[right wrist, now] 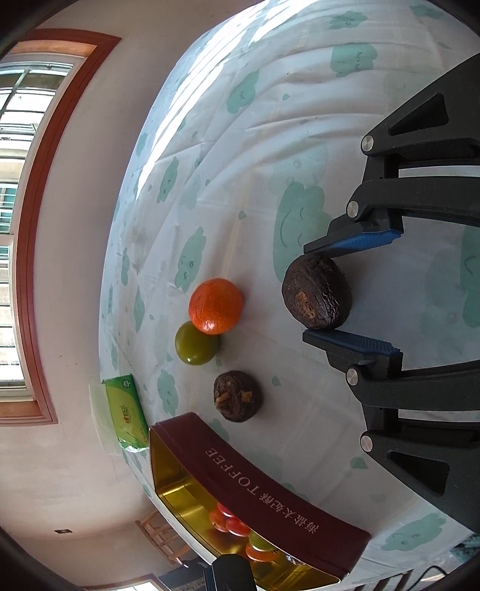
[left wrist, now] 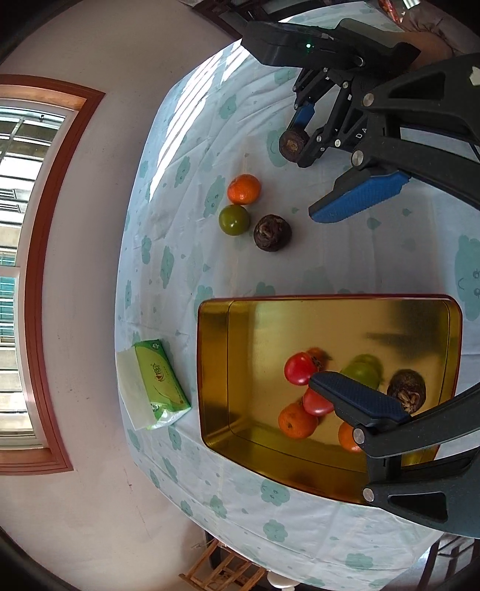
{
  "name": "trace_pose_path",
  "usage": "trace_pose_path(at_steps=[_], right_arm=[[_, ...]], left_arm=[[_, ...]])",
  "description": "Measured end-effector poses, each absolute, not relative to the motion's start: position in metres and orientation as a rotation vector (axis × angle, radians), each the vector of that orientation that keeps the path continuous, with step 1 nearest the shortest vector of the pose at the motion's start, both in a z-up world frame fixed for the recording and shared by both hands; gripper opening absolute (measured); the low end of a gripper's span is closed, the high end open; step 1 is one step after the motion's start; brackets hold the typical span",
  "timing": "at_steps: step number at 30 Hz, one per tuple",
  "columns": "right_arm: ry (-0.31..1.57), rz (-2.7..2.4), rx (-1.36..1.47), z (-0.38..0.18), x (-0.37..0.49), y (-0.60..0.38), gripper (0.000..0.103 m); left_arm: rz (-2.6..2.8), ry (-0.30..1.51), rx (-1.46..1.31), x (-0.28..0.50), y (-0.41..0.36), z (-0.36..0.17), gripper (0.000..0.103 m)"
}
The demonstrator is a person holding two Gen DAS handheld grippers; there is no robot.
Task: Organize fruits
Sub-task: 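Lift the dark fruit with the right tool while the left tool closes on another dark fruit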
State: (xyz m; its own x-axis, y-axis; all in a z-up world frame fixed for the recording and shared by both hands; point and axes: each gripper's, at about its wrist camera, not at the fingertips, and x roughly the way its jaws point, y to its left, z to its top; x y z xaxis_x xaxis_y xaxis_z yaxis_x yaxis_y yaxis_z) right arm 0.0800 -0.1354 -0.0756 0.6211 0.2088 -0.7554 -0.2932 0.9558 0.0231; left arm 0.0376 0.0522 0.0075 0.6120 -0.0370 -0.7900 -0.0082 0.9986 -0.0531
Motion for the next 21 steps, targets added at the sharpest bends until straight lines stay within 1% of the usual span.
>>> trace_pose_path(at_steps=[5, 10, 13, 15, 17, 18, 19, 20, 21], right_arm=[[0.878, 0.198, -0.027, -0.079, 0.087, -0.184, 0.04], [0.88, 0.113, -0.019, -0.079, 0.091, -0.223, 0.04], [0.881, 0.086, -0.007, -0.081, 0.092, -0.241, 0.04], [0.879, 0.091, 0.027, -0.081, 0.093, -0.247, 0.04], [0.881, 0.084, 0.007, -0.081, 0.093, -0.244, 0.041], [0.882, 0.077, -0.009, -0.081, 0.093, -0.241, 0.041], [0.882, 0.073, -0.019, -0.081, 0.093, -0.24, 0.041], [0.882, 0.074, -0.018, -0.081, 0.094, -0.24, 0.041], [0.882, 0.077, -0.01, -0.081, 0.094, -0.241, 0.041]], left_arm=[[-0.071, 0.908, -0.012, 0.052, 0.022, 0.006, 0.079], [-0.116, 0.944, -0.036, 0.072, 0.003, -0.003, 0.079], [-0.127, 0.962, -0.042, 0.084, -0.004, -0.01, 0.076], [-0.125, 0.982, -0.042, 0.092, -0.007, -0.017, 0.07], [-0.121, 1.0, -0.033, 0.1, -0.011, -0.025, 0.06], [-0.119, 1.012, -0.029, 0.103, -0.012, -0.03, 0.057], [-0.118, 1.024, -0.027, 0.106, -0.012, -0.034, 0.052], [-0.116, 1.036, -0.03, 0.109, -0.012, -0.038, 0.049], [-0.114, 1.048, -0.037, 0.112, -0.011, -0.042, 0.048]])
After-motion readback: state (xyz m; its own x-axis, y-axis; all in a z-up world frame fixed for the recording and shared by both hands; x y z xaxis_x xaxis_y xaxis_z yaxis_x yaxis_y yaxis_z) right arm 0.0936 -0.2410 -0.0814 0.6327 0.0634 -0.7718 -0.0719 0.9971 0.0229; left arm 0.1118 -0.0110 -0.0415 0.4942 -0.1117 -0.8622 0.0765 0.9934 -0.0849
